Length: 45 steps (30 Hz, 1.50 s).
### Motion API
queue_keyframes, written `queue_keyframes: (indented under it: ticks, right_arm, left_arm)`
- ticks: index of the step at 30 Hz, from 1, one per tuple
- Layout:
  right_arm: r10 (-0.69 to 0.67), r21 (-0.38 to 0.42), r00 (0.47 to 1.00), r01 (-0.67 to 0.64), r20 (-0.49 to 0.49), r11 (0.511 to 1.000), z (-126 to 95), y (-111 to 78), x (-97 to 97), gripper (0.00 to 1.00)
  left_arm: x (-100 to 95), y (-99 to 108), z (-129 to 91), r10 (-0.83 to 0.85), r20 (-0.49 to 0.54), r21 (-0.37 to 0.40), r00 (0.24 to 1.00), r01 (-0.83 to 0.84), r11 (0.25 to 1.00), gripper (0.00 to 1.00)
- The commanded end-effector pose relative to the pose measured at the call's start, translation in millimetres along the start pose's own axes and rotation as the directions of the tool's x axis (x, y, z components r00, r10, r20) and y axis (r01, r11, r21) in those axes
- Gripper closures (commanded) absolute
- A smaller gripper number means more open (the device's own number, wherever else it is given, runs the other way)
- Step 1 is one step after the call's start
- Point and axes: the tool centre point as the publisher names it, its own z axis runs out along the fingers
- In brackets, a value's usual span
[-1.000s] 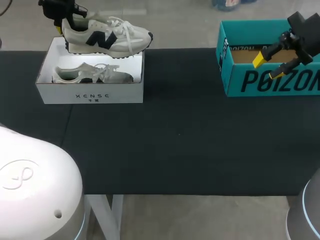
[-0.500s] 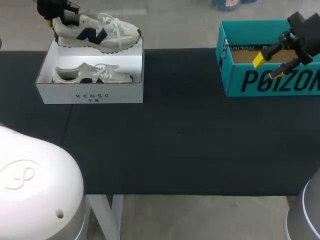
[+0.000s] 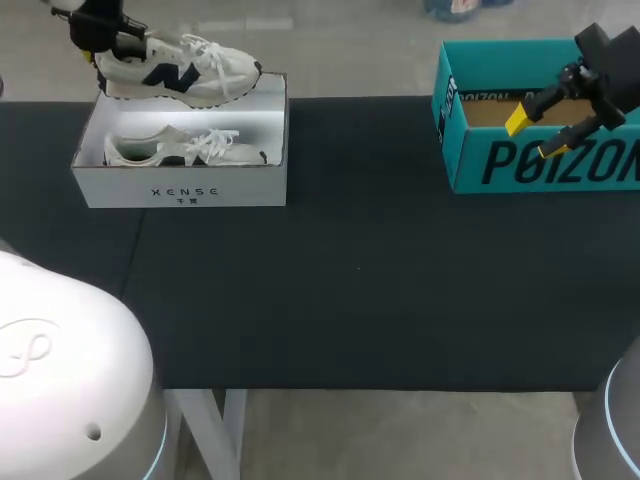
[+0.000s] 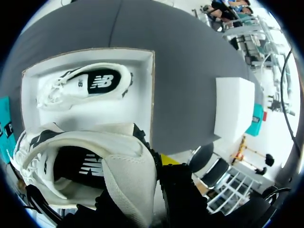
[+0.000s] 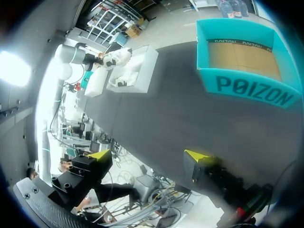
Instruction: Take the shoe out of the shoebox, open the shoe tongue, remove and reinsert the insole, then place the shoe into the shoebox
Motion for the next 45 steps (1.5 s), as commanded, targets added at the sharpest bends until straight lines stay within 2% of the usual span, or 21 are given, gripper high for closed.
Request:
queue_keyframes:
  ticks: [1, 10, 21, 31, 32, 33, 34, 35, 36, 38, 40, 42, 44, 45]
  right_arm:
    - [0.000, 0.001, 1.000, 0.000, 0.002, 1.000, 1, 0.6, -0.4, 0.00]
    - [0.000, 0.001, 1.000, 0.000, 0.002, 1.000, 1, 0.6, -0.4, 0.00]
    - [0.000, 0.001, 1.000, 0.000, 0.002, 1.000, 1, 0.6, -0.4, 0.00]
    - [0.000, 0.001, 1.000, 0.000, 0.002, 1.000, 1, 0.6, -0.4, 0.00]
    - [0.000, 0.001, 1.000, 0.000, 0.002, 1.000, 1, 0.6, -0.4, 0.00]
    - [0.000, 0.001, 1.000, 0.000, 0.002, 1.000, 1, 0.6, -0.4, 0.00]
    - [0.000, 0.001, 1.000, 0.000, 0.002, 1.000, 1, 0.6, -0.4, 0.00]
    - [0.000, 0.001, 1.000, 0.000, 0.002, 1.000, 1, 0.6, -0.4, 0.00]
    - [0.000, 0.001, 1.000, 0.000, 0.002, 1.000, 1, 0.6, -0.4, 0.00]
    - [0.000, 0.001, 1.000, 0.000, 0.002, 1.000, 1, 0.6, -0.4, 0.00]
    - [0.000, 0.001, 1.000, 0.000, 0.002, 1.000, 1, 0.6, -0.4, 0.00]
    - [0.000, 0.001, 1.000, 0.000, 0.002, 1.000, 1, 0.6, -0.4, 0.00]
    - [0.000, 0.001, 1.000, 0.000, 0.002, 1.000, 1, 0.6, -0.4, 0.00]
    - [0.000, 0.001, 1.000, 0.000, 0.002, 1.000, 1, 0.6, -0.4, 0.00]
  left_arm:
    - [-5.0, 17, 17, 0.016, -0.001, 0.031, 1.000, -0.016, 0.999, 1.00]
    - [-25.9, 7, 56, 0.037, 0.029, 0.009, 0.999, -0.037, 0.999, 1.00]
    - [-41.9, -3, 95, 0.033, 0.071, 0.064, 0.997, -0.038, 0.997, 1.00]
    - [-58.1, -11, 117, 0.059, 0.080, 0.110, 0.995, -0.068, 0.992, 1.00]
    - [-58.5, -12, 118, 0.075, 0.085, 0.109, 0.994, -0.084, 0.990, 0.91]
    - [-58.9, -12, 118, 0.079, 0.090, 0.106, 0.993, -0.089, 0.990, 0.71]
    - [-59.0, -13, 118, 0.081, 0.094, 0.106, 0.992, -0.090, 0.990, 0.70]
    - [-58.9, -13, 118, 0.082, 0.089, 0.109, 0.993, -0.092, 0.990, 0.78]
    - [-58.9, -13, 118, 0.080, 0.087, 0.111, 0.993, -0.089, 0.990, 0.78]
    - [-56.2, -13, 113, 0.064, 0.103, 0.116, 0.993, -0.076, 0.990, 0.67]
    - [-53.4, -14, 107, 0.059, 0.110, 0.114, 0.992, -0.072, 0.991, 0.45]
    - [-50.5, -15, 96, 0.055, 0.129, 0.103, 0.990, -0.068, 0.992, 0.14]
    - [-49.3, -16, 88, 0.054, 0.136, 0.090, 0.989, -0.067, 0.994, 0.00]
    - [-48.7, -16, 84, 0.051, 0.144, 0.083, 0.988, -0.064, 0.994, 0.00]
